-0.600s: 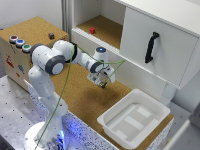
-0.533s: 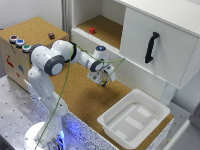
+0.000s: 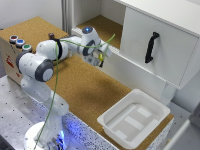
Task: Put the yellow object inside the left cabinet
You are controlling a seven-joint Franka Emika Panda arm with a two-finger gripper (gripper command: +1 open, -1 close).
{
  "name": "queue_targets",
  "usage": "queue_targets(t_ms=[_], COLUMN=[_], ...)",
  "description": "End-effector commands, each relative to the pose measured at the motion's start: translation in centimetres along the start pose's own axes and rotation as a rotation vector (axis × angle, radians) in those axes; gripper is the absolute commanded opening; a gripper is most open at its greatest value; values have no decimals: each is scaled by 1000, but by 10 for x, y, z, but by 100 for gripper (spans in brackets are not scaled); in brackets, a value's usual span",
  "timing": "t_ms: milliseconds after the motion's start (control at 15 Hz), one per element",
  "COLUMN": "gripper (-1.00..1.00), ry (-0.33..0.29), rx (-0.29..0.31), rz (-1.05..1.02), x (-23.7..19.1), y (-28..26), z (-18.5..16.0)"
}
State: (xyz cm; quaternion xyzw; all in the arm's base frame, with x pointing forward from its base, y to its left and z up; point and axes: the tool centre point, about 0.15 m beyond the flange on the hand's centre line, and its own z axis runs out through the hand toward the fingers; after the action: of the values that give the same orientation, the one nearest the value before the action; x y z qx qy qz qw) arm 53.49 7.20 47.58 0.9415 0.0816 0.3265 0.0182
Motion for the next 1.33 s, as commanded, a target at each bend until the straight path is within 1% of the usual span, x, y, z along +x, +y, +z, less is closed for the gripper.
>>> queue_targets(t_ms=[0, 67, 133, 200, 267, 467, 533, 600, 667, 733, 867, 933, 1000, 1267], gripper=[-100, -100, -100, -100, -100, -100, -100, -100, -100, 100, 100, 100, 100, 100], ry=[-32, -10, -5, -8, -36, -72, -82, -87, -73, -73, -37, 12, 46, 46], rx=[40, 53, 41, 35, 31, 37, 50, 50, 37, 29, -18, -56, -61, -61], rz=[-27, -39, -29, -23, -12, 7, 25, 34, 27, 20, 21, 29, 31, 31], x=[103, 117, 127, 135, 139, 125, 120, 119, 118, 117, 109, 99, 91, 91], y=[-14, -14, -11, -12, -12, -17, -20, -24, -29, -32, -33, -34, -36, -36], z=[24, 28, 35, 44, 55, 70, 75, 78, 80, 77, 57, 35, 21, 21])
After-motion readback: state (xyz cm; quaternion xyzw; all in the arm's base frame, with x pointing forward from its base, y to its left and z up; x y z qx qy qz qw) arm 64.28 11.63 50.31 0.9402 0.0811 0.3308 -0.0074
